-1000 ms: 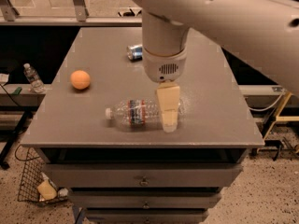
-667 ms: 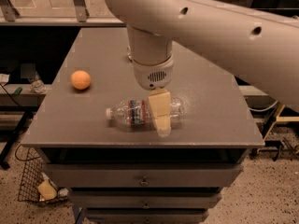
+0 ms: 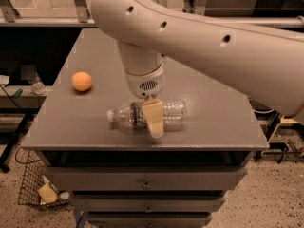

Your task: Place water bottle upright

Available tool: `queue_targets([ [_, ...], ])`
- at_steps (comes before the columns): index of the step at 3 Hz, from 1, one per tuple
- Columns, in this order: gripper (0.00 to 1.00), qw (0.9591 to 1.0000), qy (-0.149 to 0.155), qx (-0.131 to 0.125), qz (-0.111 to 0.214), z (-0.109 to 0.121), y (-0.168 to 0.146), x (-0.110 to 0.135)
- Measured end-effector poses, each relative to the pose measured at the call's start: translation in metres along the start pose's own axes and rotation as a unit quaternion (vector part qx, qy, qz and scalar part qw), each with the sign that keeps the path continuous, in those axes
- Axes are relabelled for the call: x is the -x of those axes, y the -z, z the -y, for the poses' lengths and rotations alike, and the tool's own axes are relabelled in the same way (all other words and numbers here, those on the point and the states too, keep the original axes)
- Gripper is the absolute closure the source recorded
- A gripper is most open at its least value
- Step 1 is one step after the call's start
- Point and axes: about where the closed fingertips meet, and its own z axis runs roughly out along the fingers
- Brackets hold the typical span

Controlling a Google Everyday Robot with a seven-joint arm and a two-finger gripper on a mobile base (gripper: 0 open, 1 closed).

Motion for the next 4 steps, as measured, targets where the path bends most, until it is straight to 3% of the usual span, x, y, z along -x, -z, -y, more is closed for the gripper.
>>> queue_targets([
  [1, 0.49, 1.0000, -0.001, 0.005, 0.006, 0.002, -0.002, 0.003],
  [2, 0.74, 0.9989, -0.009, 0.013, 0.044, 0.007, 0.006, -0.002],
  [3, 1.00, 0.9878, -0.031, 0.021, 0.151, 0.021, 0.032, -0.023],
  [4, 1.00, 0.9661, -0.059, 0.033, 0.249, 0.031, 0.053, -0.036],
])
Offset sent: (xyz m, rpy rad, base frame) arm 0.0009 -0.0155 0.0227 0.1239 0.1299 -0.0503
